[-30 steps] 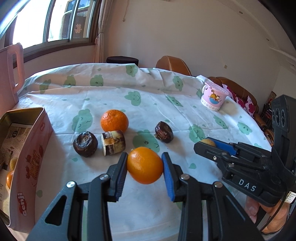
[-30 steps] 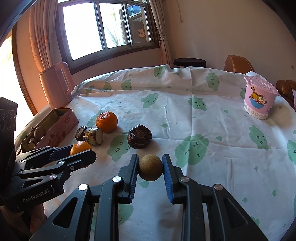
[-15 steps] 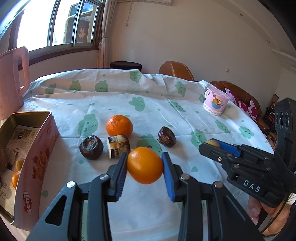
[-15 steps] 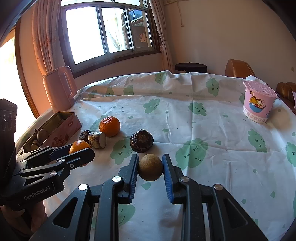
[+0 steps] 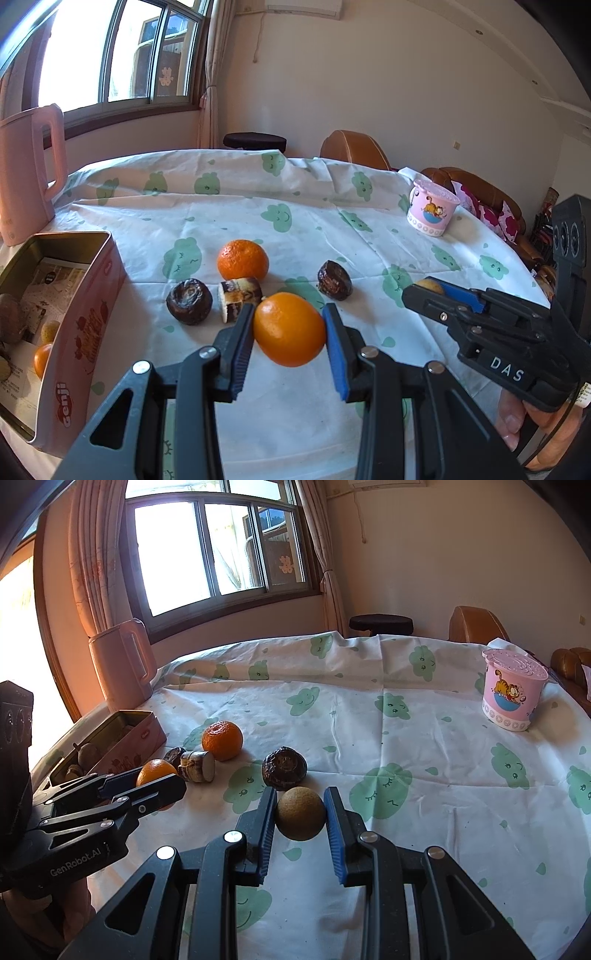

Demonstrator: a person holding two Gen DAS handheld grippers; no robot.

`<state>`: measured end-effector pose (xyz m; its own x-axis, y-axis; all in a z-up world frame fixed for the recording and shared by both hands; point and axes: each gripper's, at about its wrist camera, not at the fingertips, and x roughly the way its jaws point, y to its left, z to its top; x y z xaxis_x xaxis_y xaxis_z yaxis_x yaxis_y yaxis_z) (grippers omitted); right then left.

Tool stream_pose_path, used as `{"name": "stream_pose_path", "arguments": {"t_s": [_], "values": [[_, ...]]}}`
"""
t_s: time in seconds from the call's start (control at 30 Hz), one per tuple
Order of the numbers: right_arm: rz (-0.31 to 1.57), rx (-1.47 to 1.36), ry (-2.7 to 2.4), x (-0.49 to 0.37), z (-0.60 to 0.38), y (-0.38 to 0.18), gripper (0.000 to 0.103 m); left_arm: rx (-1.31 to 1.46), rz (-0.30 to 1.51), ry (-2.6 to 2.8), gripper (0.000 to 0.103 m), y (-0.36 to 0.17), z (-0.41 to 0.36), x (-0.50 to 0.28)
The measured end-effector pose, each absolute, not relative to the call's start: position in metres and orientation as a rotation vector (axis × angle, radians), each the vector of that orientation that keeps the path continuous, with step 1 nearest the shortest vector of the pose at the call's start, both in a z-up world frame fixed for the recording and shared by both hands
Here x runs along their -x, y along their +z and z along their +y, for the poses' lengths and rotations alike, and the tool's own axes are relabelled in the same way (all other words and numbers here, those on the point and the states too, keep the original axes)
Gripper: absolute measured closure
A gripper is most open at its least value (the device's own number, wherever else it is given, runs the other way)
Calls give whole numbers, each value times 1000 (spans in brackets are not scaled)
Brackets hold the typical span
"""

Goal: Organize fruits
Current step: 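Lift both held fruits and carry them toward the tin box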

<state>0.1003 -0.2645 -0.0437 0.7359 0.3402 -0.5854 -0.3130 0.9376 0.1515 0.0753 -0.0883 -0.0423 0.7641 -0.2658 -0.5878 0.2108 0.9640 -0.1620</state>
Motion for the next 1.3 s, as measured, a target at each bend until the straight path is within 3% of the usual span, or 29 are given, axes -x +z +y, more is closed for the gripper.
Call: {"name": "stream_pose_path", "arguments": {"t_s": [1.3], "values": [[532,-39,355,-83,-269,-34,75,48,518,-212,65,-28,-90,-53]]}}
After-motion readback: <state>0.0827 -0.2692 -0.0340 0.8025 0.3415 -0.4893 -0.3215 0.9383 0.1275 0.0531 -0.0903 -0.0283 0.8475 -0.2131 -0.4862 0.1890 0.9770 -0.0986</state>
